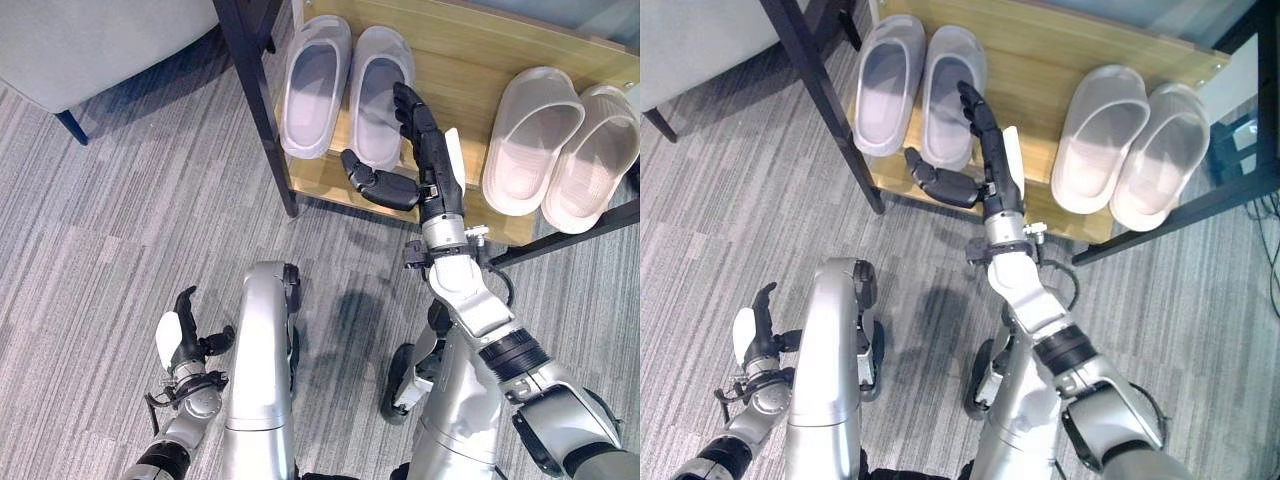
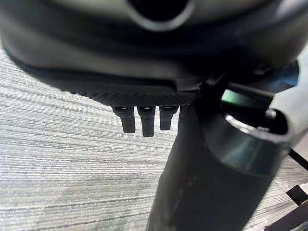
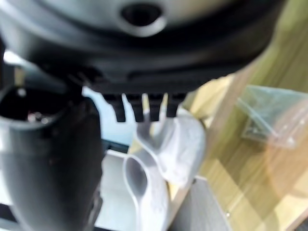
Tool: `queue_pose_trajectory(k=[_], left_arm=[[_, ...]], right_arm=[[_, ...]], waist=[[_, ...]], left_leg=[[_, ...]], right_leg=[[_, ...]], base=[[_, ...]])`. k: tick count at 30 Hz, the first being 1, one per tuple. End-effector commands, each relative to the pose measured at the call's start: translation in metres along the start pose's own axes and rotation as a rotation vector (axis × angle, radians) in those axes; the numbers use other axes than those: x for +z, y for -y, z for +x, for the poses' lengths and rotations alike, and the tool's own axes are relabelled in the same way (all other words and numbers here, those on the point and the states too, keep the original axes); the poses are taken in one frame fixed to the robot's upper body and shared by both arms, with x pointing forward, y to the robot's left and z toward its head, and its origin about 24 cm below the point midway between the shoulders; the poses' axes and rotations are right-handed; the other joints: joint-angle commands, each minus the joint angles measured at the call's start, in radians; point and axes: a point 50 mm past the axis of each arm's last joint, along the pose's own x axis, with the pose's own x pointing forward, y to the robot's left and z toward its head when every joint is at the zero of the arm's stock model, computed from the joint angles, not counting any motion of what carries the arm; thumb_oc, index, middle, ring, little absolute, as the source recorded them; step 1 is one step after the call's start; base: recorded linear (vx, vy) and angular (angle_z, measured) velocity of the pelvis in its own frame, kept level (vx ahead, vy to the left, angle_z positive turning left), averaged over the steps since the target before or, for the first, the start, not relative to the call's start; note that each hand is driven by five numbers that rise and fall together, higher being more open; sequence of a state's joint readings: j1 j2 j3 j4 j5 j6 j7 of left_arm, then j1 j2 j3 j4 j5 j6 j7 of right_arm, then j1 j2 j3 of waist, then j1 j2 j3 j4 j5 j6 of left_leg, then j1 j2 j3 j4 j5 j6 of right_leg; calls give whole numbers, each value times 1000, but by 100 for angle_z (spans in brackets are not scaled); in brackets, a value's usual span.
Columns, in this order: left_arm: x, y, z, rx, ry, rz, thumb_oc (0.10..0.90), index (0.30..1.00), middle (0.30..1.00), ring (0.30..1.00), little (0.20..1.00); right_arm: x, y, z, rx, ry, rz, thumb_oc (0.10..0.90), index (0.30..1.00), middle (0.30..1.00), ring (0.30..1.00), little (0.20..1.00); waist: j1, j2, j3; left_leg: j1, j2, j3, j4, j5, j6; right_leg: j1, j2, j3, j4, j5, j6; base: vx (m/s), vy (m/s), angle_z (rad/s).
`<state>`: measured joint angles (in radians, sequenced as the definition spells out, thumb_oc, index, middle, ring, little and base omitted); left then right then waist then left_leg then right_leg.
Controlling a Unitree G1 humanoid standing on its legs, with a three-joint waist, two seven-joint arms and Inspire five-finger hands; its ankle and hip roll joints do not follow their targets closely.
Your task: Arrange the slippers neatly on the shoe rack.
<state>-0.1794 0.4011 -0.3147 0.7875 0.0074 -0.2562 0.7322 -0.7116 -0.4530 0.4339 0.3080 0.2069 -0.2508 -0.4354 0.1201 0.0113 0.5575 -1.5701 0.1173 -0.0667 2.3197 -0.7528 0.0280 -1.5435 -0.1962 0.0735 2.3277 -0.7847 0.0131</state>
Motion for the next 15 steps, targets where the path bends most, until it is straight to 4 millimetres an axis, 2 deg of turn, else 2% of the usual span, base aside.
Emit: queue_pose_trajectory(k=[1,7,15], left_arm=[[13,-7,4,46,117,25,800,900,900,900,900],[18,-12,6,125,150,26,800,900,900,900,900],[20,-17,6,230,106,-79,800,900,900,900,900]], right_arm=[[41,-25,18,103,176,76,800,900,900,900,900],[47,-30,21,91,191,111,800,900,900,900,900],[55,-39,22,98,215,144,800,900,900,900,900]], waist=[[78,21,-38],[84,23,-38],[90,20,-38]], left_leg=[[0,-52,-40,38,-16,24],[0,-54,-41,41,-16,23],[0,-56,-44,46,-16,22]], right_leg=[[-27,3,25,-22,94,-100],[-27,2,23,-19,94,-100],[-27,3,24,-13,95,-101]], base=[[0,0,0],[0,0,0],[0,0,0]])
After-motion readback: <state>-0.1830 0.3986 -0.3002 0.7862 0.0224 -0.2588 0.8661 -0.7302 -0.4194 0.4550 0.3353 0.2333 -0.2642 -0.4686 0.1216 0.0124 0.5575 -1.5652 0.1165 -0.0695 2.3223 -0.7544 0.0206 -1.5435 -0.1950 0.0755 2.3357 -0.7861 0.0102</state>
